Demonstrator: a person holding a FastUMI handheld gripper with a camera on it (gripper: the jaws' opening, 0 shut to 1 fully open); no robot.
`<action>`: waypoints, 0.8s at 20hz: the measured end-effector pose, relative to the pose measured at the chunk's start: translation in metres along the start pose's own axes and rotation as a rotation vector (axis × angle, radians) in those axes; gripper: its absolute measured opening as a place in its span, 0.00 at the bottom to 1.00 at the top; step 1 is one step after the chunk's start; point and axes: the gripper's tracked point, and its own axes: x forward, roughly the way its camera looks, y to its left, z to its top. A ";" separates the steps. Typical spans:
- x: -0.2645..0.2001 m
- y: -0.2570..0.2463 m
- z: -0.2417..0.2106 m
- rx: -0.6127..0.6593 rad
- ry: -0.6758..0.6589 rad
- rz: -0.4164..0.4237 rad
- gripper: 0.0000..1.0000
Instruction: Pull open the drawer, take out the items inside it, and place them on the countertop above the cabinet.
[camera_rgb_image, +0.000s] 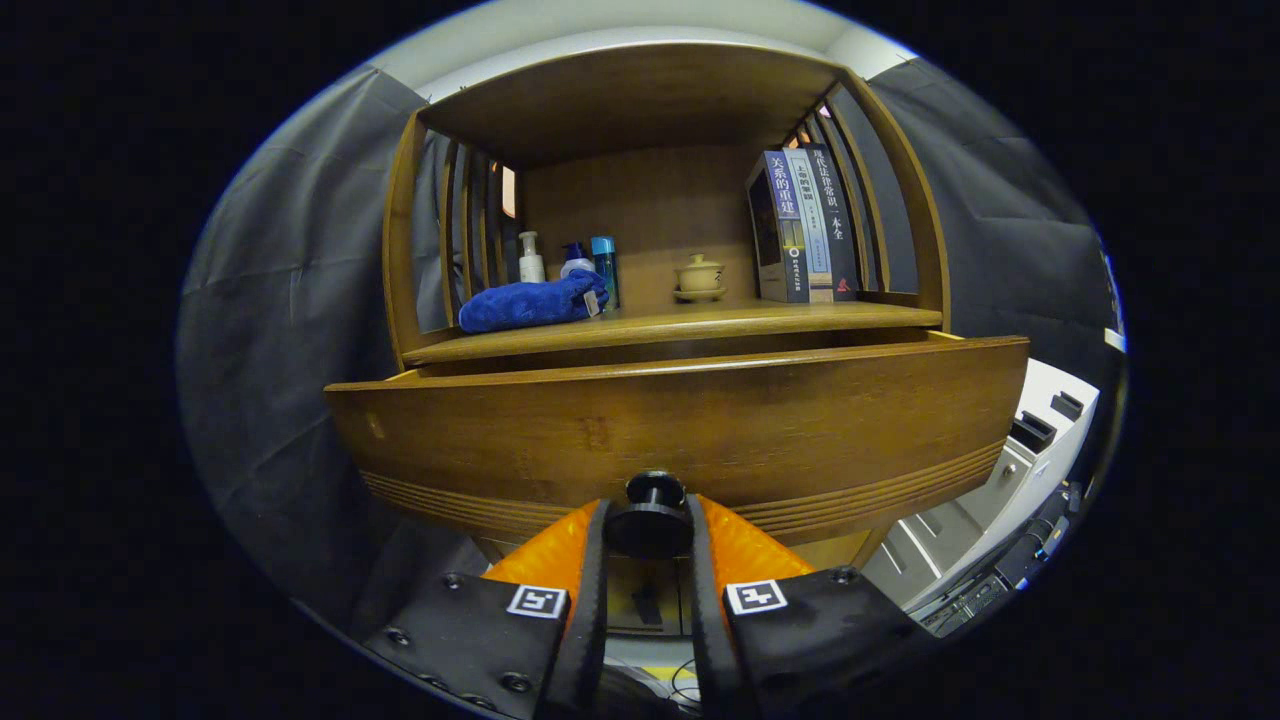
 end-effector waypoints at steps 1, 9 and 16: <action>-0.005 0.000 -0.001 -0.011 -0.001 0.003 0.45; -0.034 0.004 -0.011 -0.019 0.027 0.036 0.44; -0.062 0.005 -0.017 -0.025 0.043 0.042 0.44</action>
